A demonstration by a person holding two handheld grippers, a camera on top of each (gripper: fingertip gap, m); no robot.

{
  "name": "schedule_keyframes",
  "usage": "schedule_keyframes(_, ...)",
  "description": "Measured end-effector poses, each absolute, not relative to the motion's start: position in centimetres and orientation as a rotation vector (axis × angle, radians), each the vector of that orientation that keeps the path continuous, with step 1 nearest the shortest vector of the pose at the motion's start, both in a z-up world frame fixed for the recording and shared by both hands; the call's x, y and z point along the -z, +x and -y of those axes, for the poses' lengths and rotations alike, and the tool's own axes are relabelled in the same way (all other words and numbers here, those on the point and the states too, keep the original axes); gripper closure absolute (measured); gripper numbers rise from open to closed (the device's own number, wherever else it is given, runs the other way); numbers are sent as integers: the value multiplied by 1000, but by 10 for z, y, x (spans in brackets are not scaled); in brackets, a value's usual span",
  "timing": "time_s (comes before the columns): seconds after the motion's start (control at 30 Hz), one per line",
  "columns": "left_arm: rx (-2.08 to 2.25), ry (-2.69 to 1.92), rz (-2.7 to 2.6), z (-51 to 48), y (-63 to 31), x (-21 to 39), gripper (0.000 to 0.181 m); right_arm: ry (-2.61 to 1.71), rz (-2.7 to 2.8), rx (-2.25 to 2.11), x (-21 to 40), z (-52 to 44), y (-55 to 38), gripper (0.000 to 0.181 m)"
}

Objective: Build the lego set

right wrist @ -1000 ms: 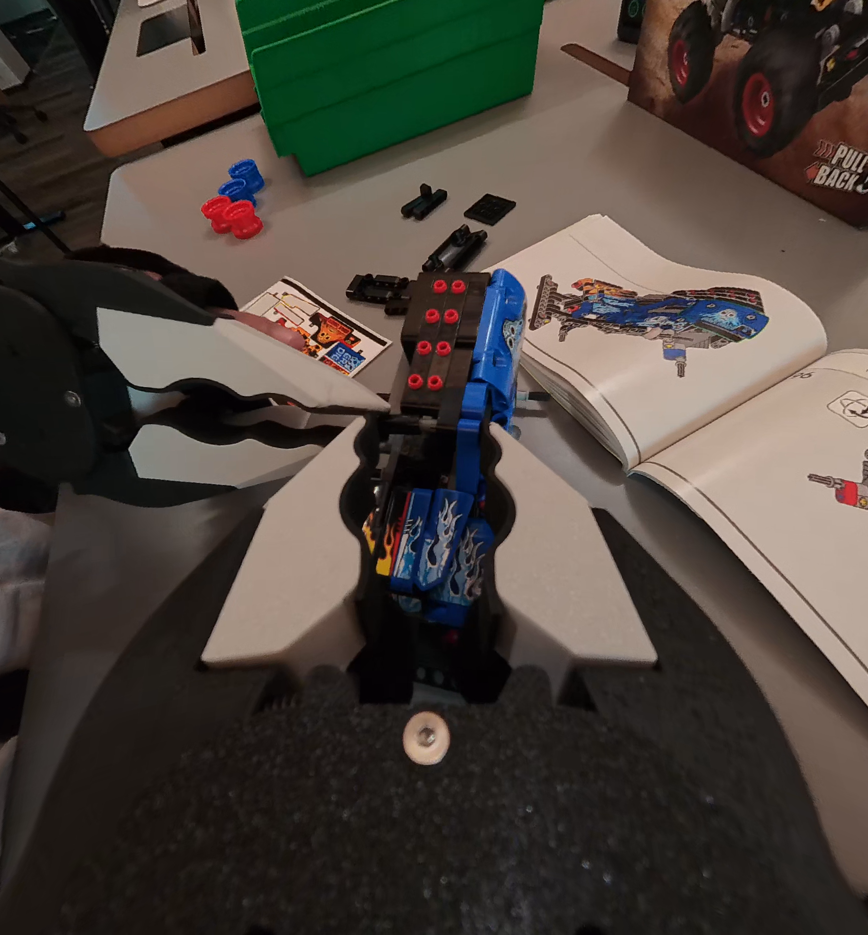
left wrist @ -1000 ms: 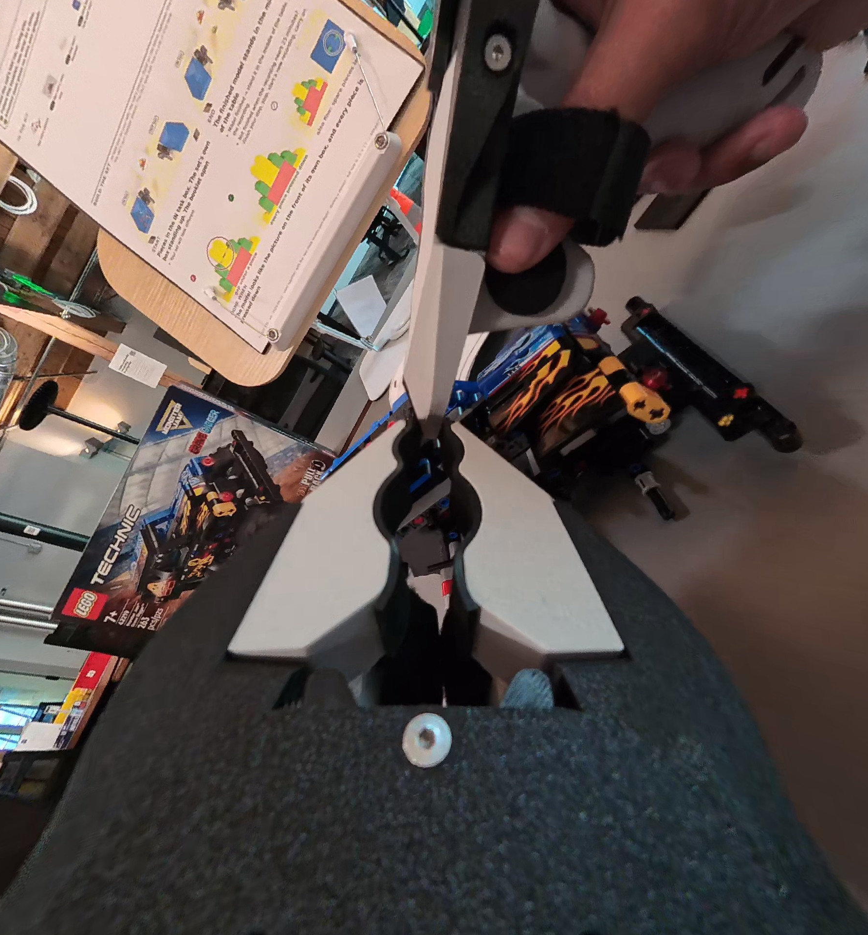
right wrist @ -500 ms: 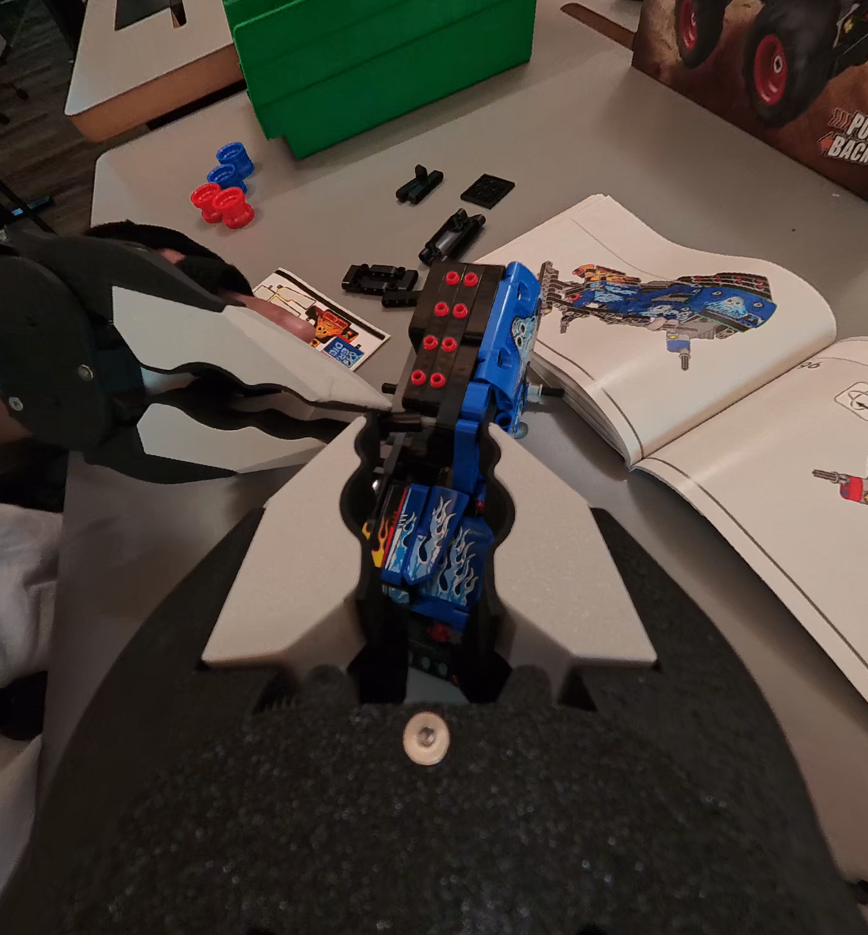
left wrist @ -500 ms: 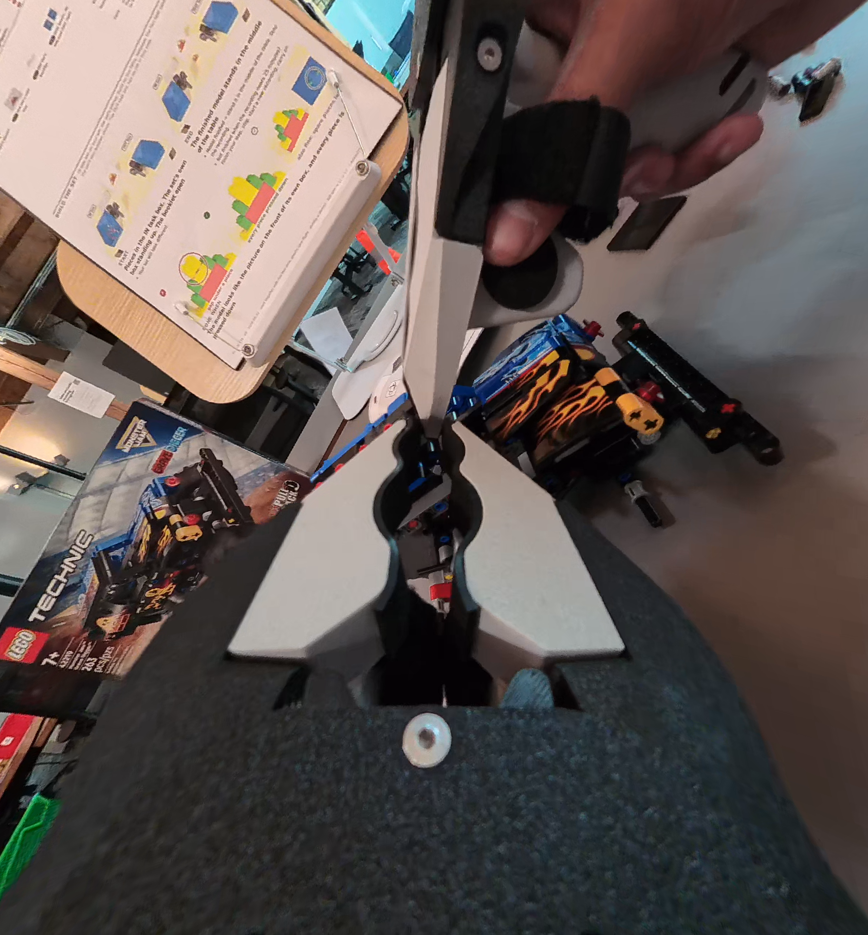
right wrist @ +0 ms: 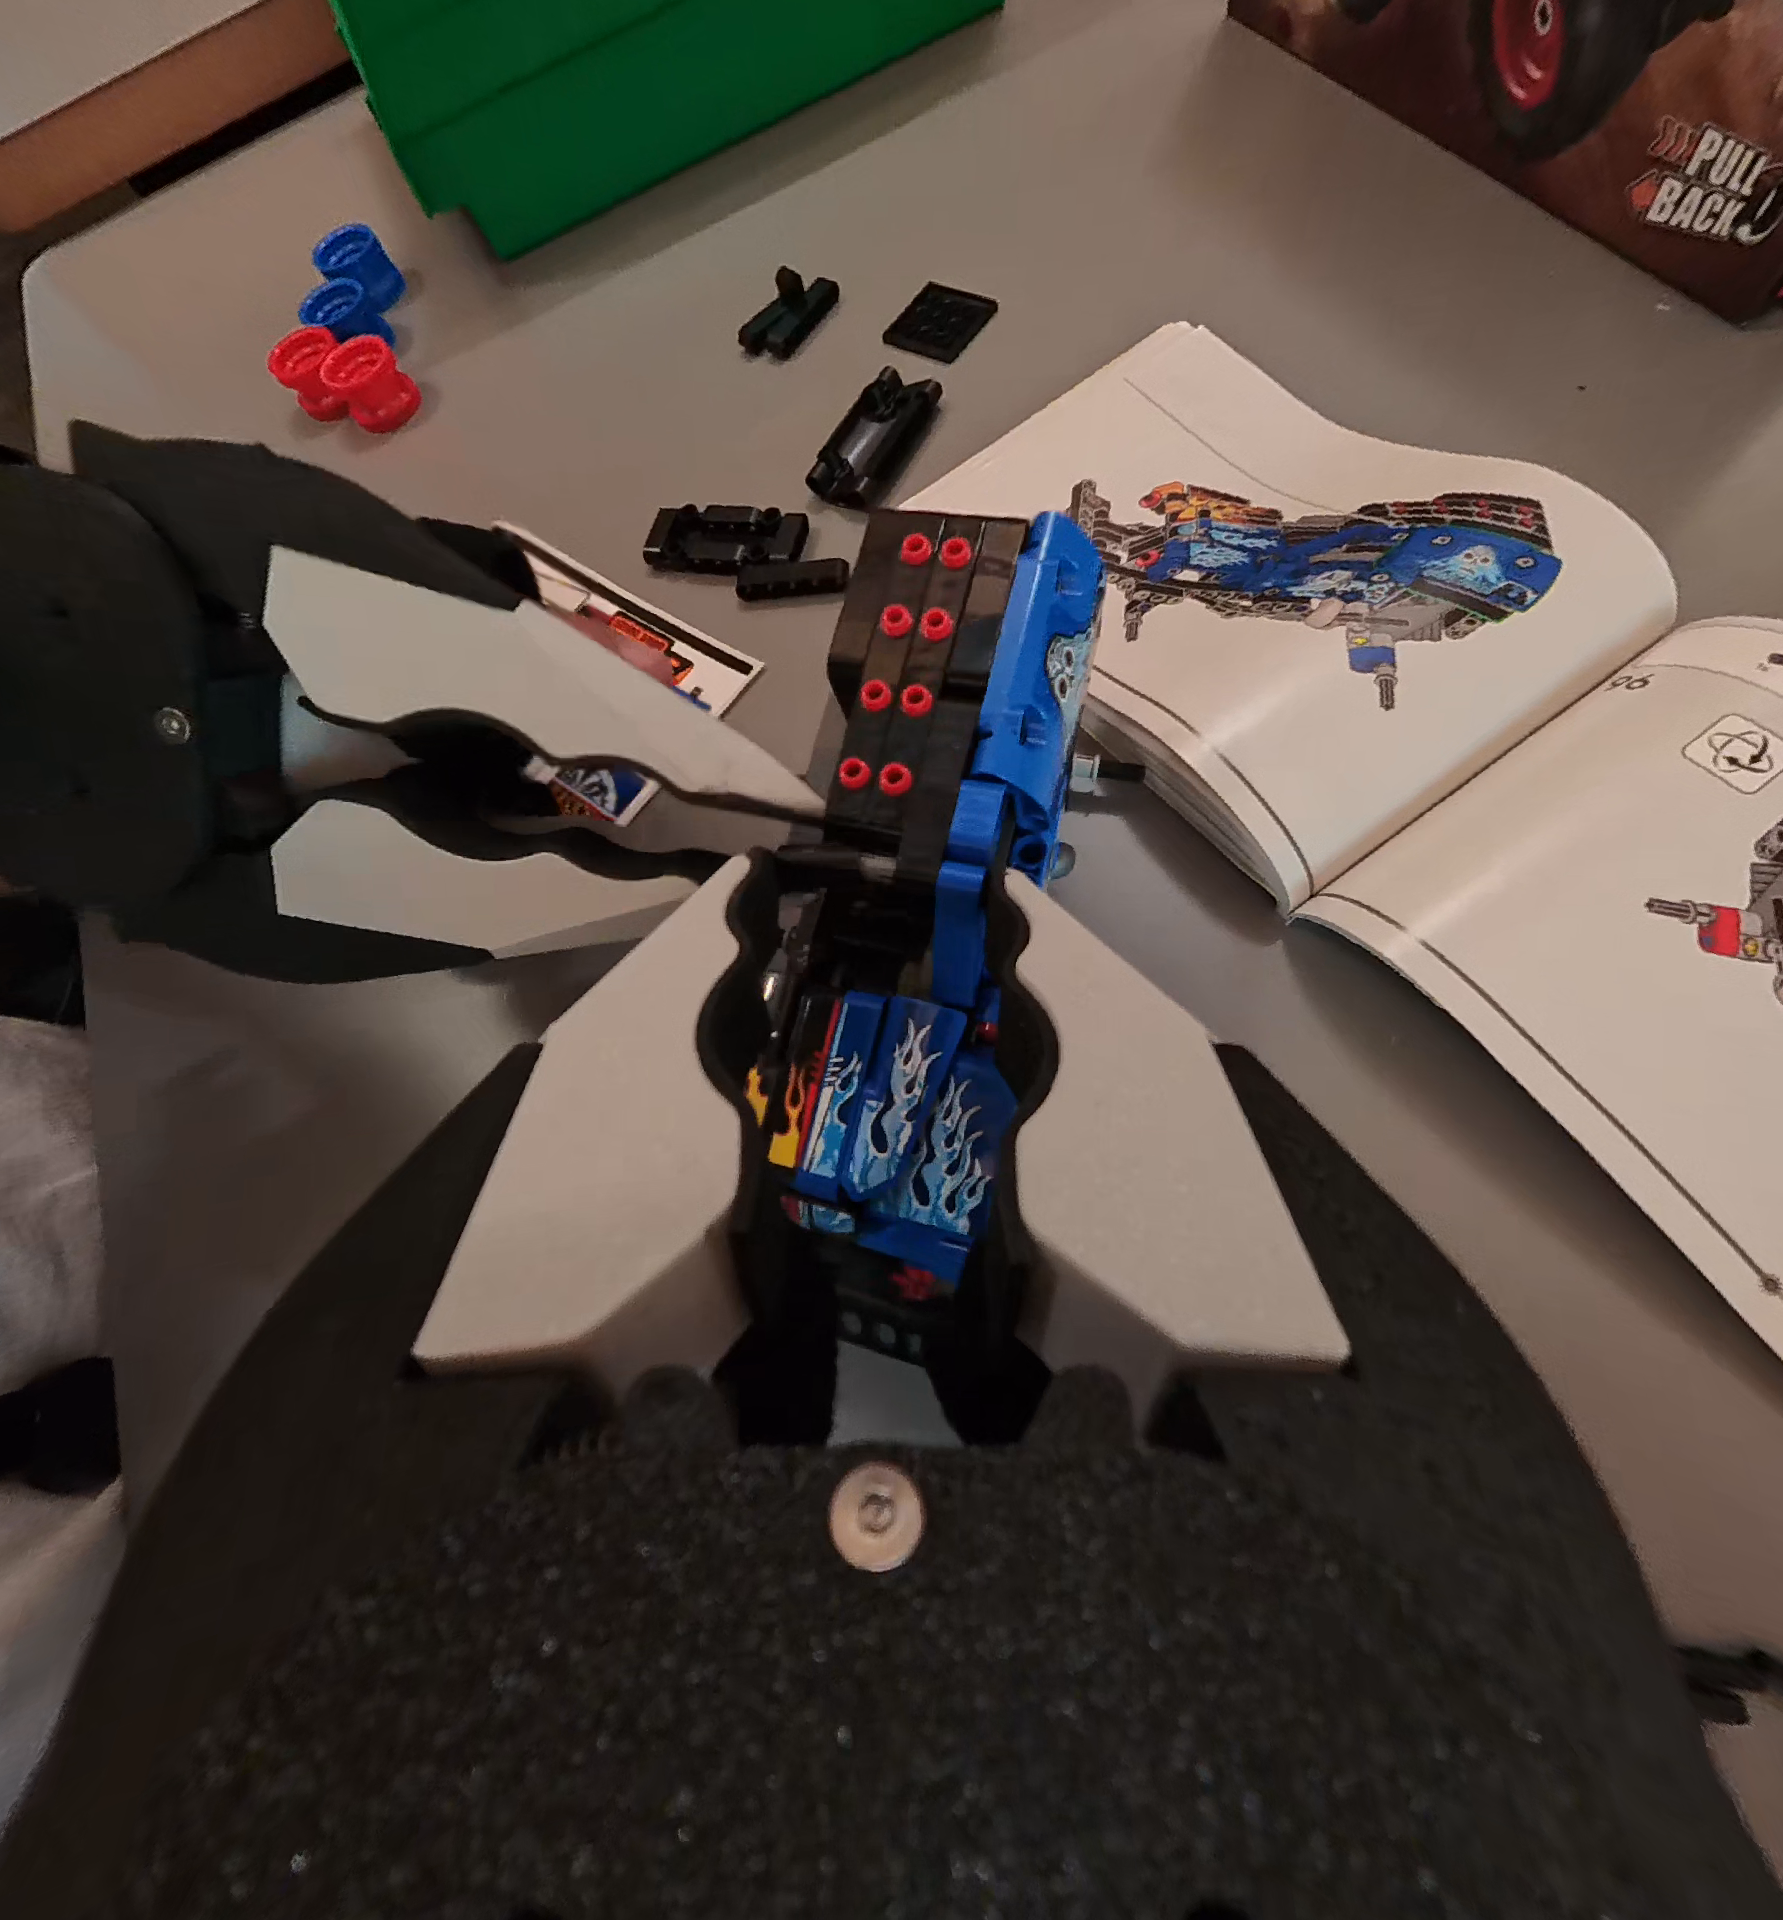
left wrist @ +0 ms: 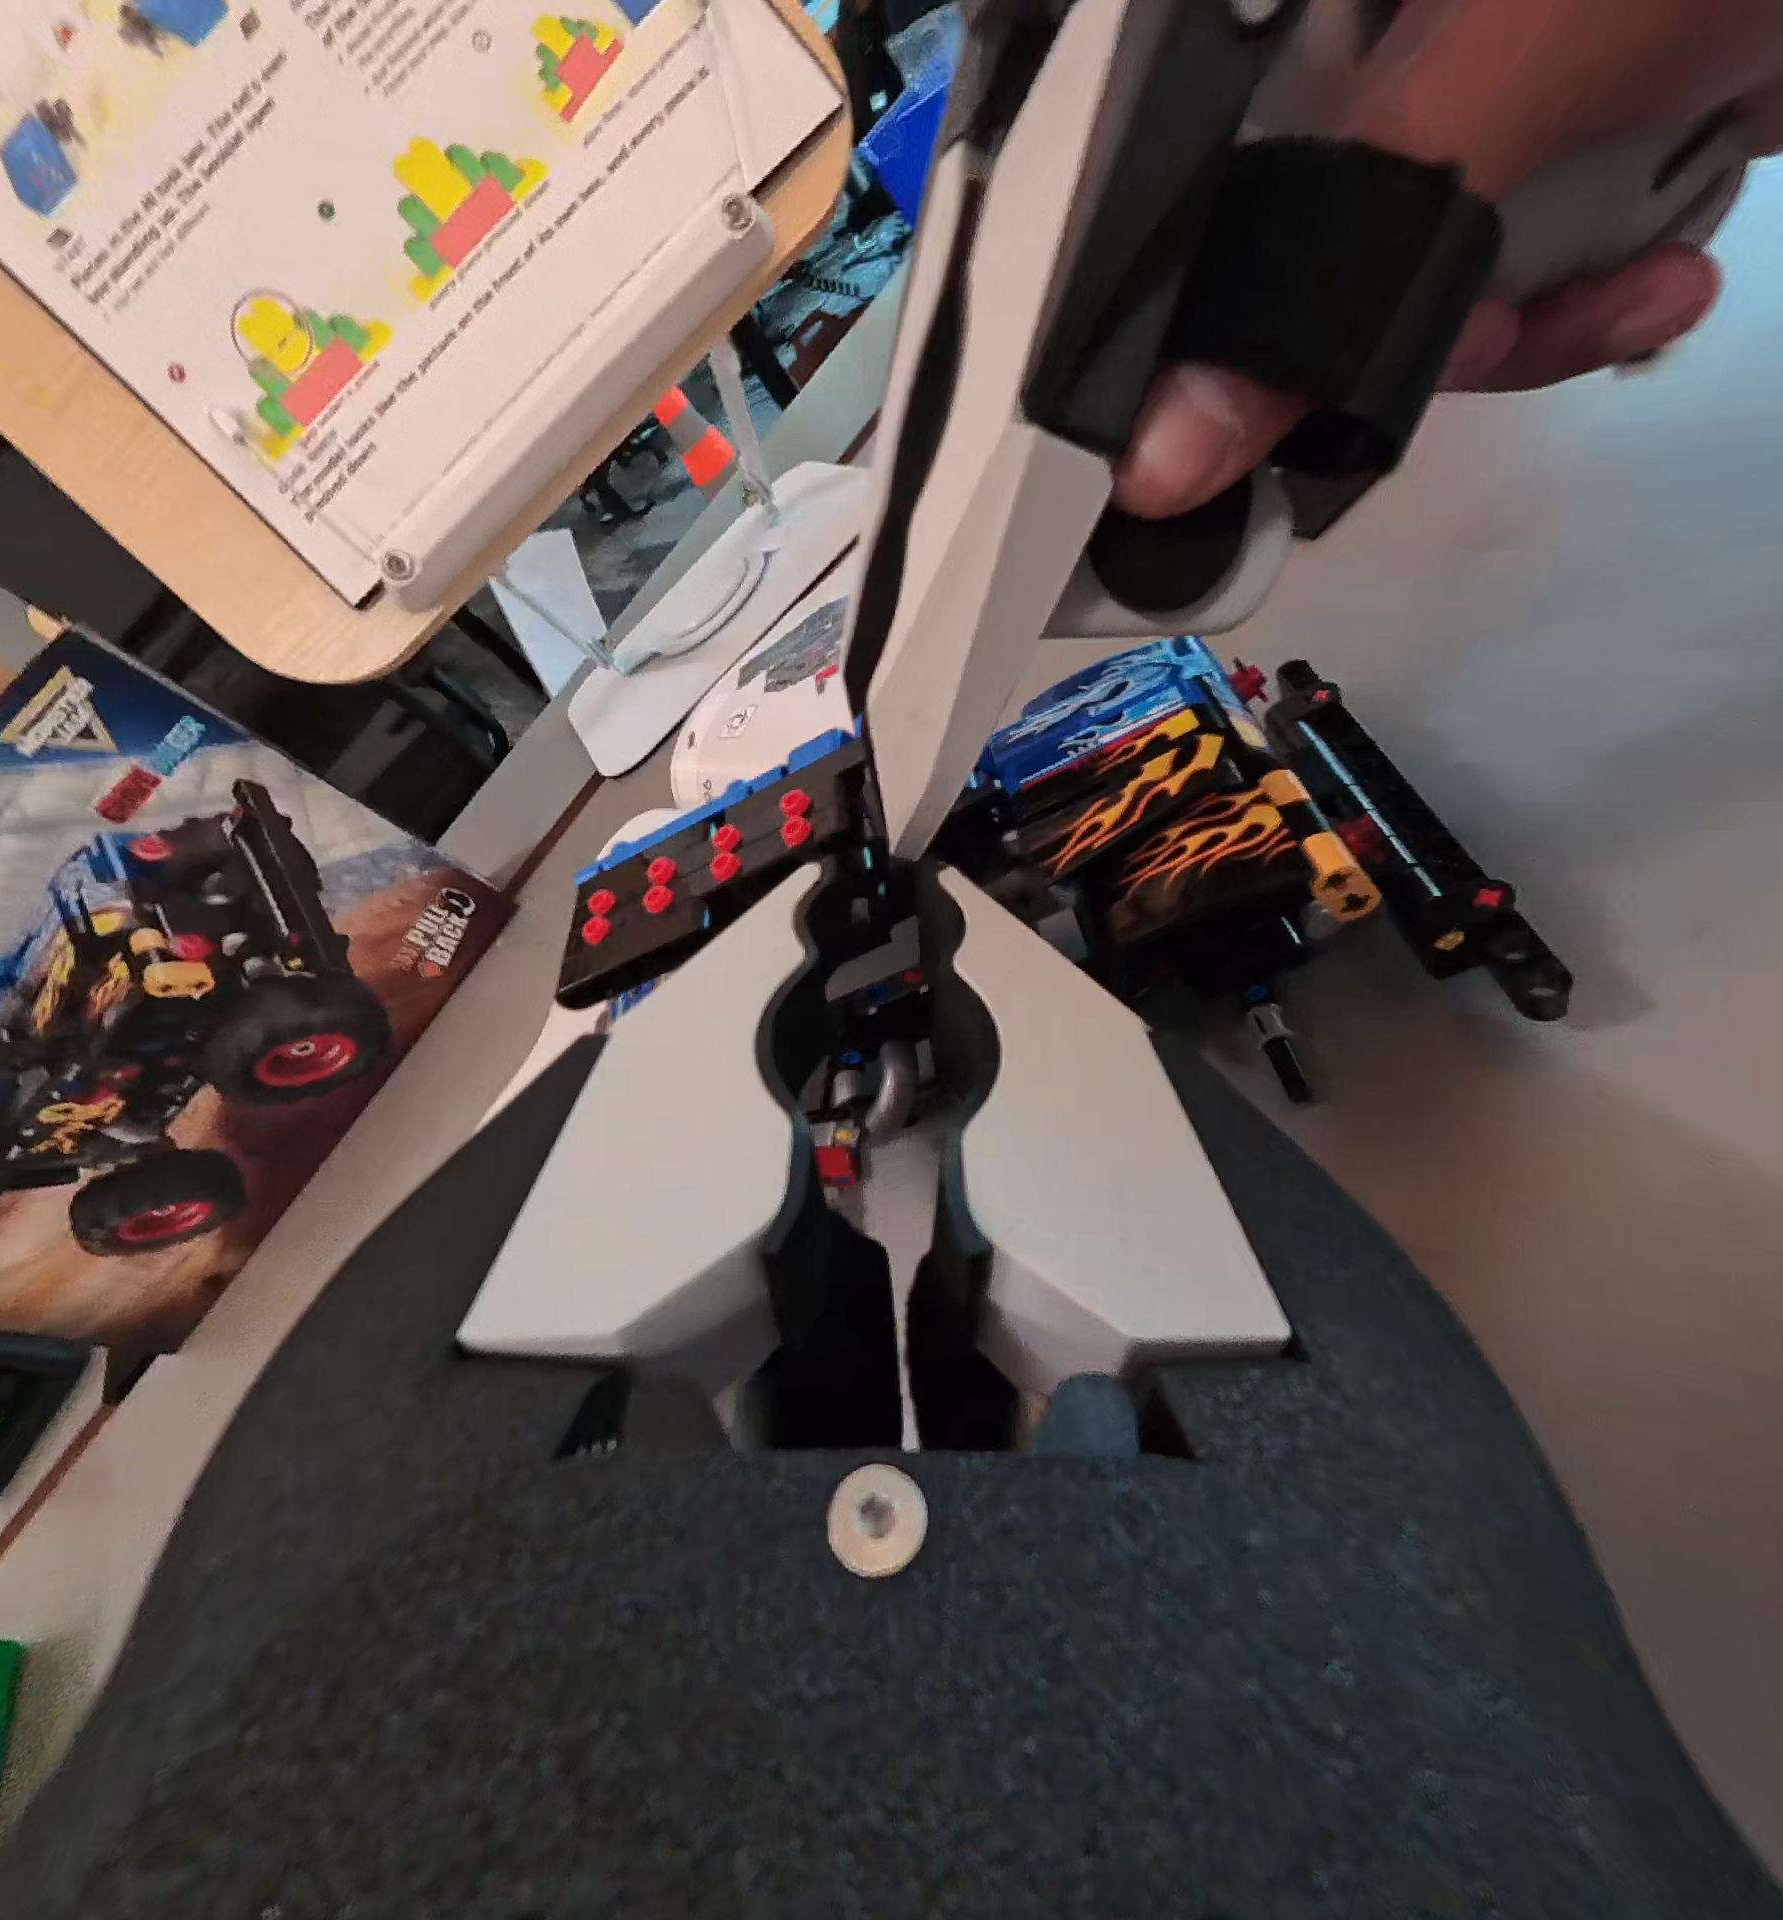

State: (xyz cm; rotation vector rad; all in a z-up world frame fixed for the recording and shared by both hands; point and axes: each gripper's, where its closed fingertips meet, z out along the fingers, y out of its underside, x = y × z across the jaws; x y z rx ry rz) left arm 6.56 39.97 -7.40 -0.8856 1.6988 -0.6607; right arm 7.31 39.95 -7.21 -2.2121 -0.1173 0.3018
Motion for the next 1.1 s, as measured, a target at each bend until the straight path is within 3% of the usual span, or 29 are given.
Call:
schedule_keyframes(0.63, 702, -902, -1694, -399, 67, 75, 176, -2193, 30, -144, 74, -402, 77, 143)
schedule_keyframes(1.1, 753, -910, -1672, -401, 69, 69, 176, -2168, -72, -270, 71, -404, 77, 144)
